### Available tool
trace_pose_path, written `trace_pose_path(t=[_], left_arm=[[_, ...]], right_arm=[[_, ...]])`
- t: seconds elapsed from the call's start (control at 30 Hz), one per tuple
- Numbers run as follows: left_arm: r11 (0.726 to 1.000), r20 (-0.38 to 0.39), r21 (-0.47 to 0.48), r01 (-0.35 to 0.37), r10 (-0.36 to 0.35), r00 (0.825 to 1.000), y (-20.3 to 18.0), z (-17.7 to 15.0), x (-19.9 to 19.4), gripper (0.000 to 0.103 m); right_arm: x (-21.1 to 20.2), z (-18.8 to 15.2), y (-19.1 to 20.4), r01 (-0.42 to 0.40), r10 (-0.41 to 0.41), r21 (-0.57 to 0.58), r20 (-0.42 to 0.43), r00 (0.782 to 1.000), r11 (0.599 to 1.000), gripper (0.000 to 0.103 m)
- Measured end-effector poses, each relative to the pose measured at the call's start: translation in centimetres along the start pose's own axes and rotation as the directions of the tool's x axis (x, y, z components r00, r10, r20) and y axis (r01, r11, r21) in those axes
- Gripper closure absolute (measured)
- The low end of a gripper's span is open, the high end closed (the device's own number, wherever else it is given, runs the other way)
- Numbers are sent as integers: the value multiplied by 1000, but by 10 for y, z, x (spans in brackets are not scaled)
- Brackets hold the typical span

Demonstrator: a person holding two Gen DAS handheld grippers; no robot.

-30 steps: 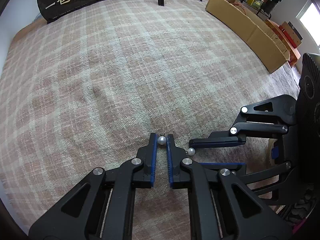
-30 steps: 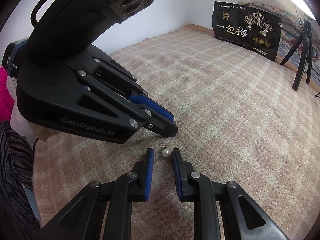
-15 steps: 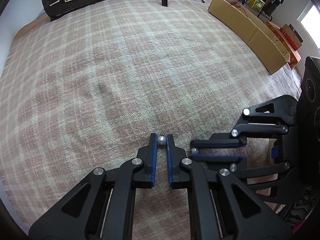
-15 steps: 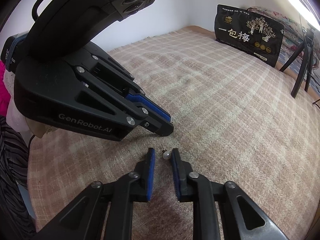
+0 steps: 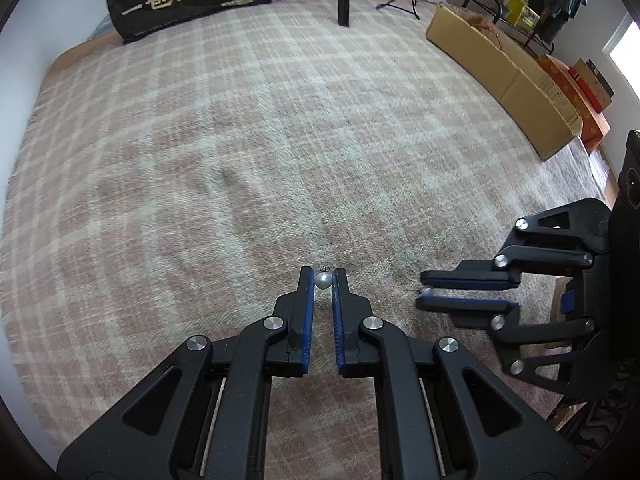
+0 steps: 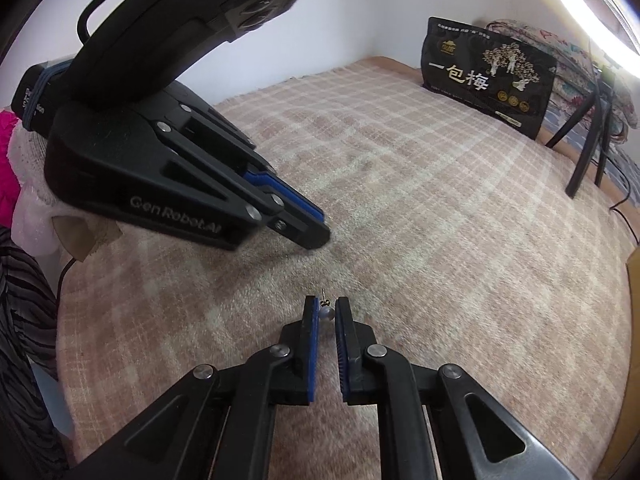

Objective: Organize jewelry
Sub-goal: 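Carry the earring in the left tool to the box while the right tool carries its earring there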

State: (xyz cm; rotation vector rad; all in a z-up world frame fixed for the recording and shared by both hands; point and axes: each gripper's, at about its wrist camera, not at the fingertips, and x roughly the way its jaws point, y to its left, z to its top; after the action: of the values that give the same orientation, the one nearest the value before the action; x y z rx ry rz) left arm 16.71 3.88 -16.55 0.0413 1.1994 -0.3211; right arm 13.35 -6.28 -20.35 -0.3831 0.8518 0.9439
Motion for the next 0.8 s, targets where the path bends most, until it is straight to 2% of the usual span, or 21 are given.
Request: trace_pose_path(t=[0.4, 0.8], left_arm=[[1000, 84, -15, 11, -10, 996, -20, 2, -35, 96], [997, 176, 20, 76, -78, 981, -80, 25, -61, 96]], right_arm=[[-55, -2, -15, 75, -78, 51, 61, 995, 996, 97], [-126, -21, -52, 175, -196, 150, 142, 970, 973, 97]])
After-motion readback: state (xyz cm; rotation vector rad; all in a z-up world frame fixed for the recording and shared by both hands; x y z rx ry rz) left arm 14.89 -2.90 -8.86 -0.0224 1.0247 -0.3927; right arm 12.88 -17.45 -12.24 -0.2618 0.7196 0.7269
